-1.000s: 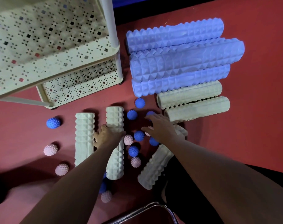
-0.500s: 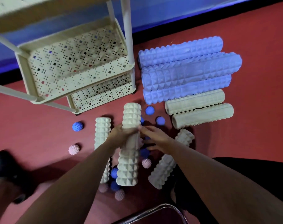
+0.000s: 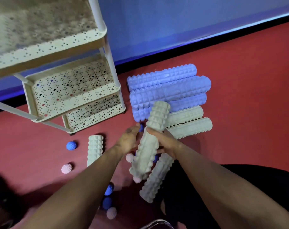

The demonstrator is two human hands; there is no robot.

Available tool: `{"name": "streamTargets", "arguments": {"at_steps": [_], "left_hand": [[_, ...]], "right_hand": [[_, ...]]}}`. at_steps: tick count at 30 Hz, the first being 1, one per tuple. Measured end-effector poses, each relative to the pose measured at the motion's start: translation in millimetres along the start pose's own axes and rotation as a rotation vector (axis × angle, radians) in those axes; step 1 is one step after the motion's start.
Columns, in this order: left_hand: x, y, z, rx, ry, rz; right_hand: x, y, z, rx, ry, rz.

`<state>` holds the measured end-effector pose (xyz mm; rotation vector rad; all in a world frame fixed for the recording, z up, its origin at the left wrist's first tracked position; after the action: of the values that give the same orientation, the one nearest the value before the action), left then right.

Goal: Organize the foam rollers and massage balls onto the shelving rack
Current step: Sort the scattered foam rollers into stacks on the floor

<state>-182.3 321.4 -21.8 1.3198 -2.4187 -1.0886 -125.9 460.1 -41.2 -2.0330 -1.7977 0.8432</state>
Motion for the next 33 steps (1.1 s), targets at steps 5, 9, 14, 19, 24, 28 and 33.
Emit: {"name": "streamTargets", "arguments": {"at_steps": [5, 9, 14, 19, 24, 28, 33], "left_hand": [[17, -13, 8, 0.021, 0.099, 0.064], [28, -32, 19, 0.025, 0.107, 0.084], [49, -56, 33, 0.039, 0.142, 0.072], [81, -70, 41, 0.017, 0.279, 0.197], [102, -89, 41, 0.062, 0.375, 0.34], [138, -112, 15, 0.187, 0.561, 0.538], [175, -157, -32, 0.378, 0.689, 0.536]], "right_hand": [[90, 16, 4, -0.067, 0.357, 0.234], [133, 24, 20, -0.122, 0.505, 0.39], [173, 31, 41, -0.199, 0.644, 0.379], [216, 53, 74, -0.28, 0.693, 0.258], [215, 58, 92, -0.227, 0.662, 0.27], [212, 60, 90, -0.174, 0.659, 0.326], [182, 52, 68, -0.17, 0.775, 0.261]]}}
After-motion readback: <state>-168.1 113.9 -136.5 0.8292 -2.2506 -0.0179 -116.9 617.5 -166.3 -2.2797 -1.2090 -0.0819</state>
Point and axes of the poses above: each hand's wrist, its own z-axis towards the middle knuckle, its own x-axis out of the back of the hand, y = z × x, the point moved 9 cm from there along z, towards the middle knuckle, and after that the axes turned 14 degrees about -y, right-handed, at the moved point
